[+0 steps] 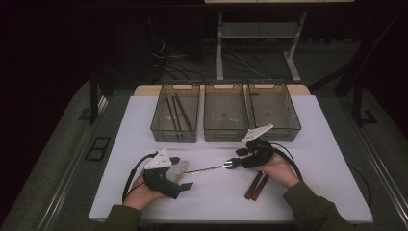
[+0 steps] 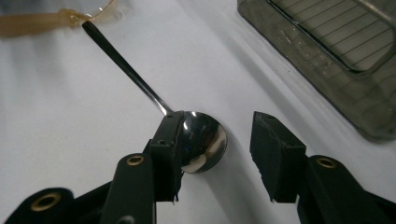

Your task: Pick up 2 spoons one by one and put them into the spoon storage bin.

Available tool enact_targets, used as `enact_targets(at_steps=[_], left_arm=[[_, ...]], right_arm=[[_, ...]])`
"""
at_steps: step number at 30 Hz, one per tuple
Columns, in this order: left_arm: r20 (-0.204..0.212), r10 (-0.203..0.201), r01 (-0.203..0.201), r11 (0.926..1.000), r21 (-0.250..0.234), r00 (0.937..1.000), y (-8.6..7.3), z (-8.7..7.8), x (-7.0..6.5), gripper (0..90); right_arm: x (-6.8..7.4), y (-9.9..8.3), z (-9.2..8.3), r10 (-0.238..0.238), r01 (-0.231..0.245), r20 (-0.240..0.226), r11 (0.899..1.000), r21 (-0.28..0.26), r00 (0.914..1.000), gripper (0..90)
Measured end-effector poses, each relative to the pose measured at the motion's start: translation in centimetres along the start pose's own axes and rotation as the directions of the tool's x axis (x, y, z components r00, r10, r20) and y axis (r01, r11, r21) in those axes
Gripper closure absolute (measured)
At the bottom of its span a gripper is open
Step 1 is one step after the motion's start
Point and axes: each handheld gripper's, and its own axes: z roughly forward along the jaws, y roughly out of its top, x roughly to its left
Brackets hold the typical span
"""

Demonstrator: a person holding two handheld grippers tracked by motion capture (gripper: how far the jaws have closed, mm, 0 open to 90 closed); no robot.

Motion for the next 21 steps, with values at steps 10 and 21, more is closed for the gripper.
enact_targets(at_steps=[10, 21], left_arm=[[0.004, 0.000, 0.000, 1.0000, 0.001, 1.0000, 0.0, 0.0, 0.0, 0.0], [0.004, 0.001, -0.001, 1.0000, 0.002, 1.0000, 0.0, 0.0, 0.0, 0.0]], right_arm=[[0.1, -0.3, 1.5, -0.030, 0.031, -0.028, 0.998, 0.048, 0.9992, 57.0], [0.0, -0.5, 1.2, -0.056, 0.059, -0.060, 0.996, 0.060, 0.9966, 70.8]])
